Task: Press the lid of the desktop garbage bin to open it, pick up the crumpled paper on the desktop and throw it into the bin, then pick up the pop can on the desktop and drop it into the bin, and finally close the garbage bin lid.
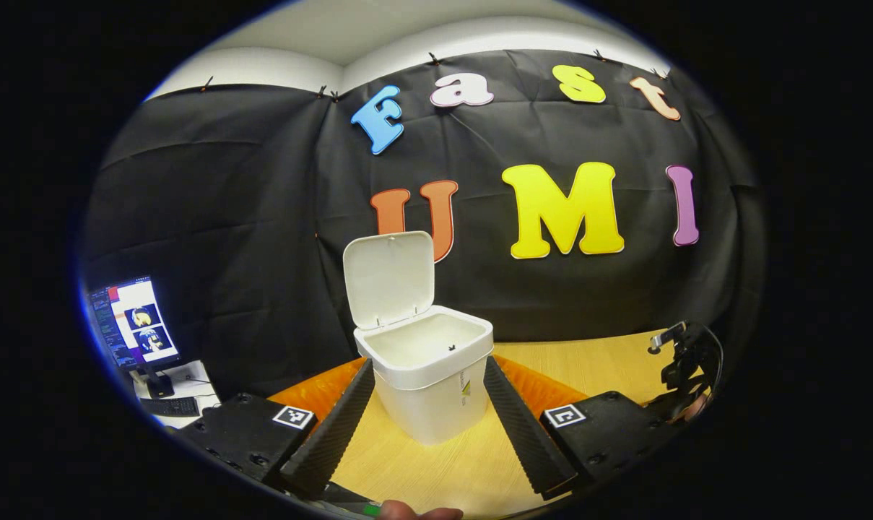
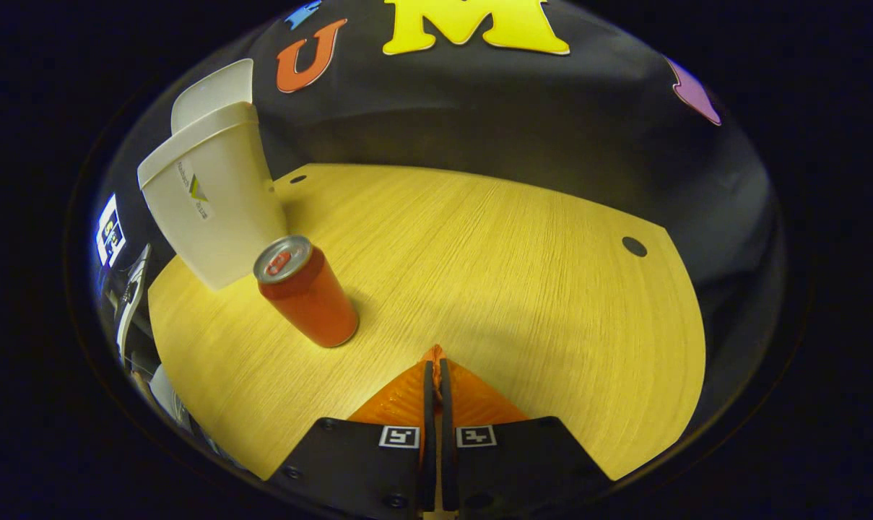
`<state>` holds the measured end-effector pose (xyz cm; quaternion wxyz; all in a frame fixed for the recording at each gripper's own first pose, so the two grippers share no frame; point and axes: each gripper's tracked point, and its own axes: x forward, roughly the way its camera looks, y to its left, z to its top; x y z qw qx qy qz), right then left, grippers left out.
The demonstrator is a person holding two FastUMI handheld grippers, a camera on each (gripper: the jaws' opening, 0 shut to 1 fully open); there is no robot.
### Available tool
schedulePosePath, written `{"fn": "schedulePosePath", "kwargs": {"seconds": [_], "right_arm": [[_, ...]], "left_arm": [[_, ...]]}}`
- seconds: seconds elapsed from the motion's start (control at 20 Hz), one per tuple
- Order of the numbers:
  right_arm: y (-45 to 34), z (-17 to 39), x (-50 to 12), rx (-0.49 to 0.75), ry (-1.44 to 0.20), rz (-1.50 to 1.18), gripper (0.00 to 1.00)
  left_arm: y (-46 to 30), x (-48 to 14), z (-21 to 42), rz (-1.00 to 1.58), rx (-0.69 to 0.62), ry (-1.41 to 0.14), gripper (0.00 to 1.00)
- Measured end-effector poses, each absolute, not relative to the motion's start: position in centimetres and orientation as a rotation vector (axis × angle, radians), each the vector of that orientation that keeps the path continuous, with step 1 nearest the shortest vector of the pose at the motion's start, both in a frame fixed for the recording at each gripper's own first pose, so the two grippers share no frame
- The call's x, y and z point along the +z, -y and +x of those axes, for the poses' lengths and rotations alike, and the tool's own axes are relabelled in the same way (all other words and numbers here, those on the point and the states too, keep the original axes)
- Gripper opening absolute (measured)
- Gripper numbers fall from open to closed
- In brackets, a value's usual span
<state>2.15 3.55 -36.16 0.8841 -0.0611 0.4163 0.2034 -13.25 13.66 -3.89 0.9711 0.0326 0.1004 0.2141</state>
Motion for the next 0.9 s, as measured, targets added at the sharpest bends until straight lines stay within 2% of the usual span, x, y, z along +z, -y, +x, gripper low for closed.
{"fn": "schedulePosePath", "kwargs": {"seconds": [0.2, 0.65, 0.9], "right_arm": [[-5.6, 1.7, -30.0, 0.484, -0.813, -0.074, 0.04], [-15.3, 2.2, -9.8, 0.701, -0.497, 0.001, 0.04], [-22.8, 2.2, -3.4, 0.830, -0.372, 0.011, 0.04]], "left_arm": [[-13.9, -4.3, -12.9, 0.034, 0.418, -0.194, 1.00], [-15.5, -4.3, -12.5, 0.021, 0.431, -0.164, 1.00], [-16.1, -4.1, -12.7, 0.015, 0.471, -0.155, 1.00]]}}
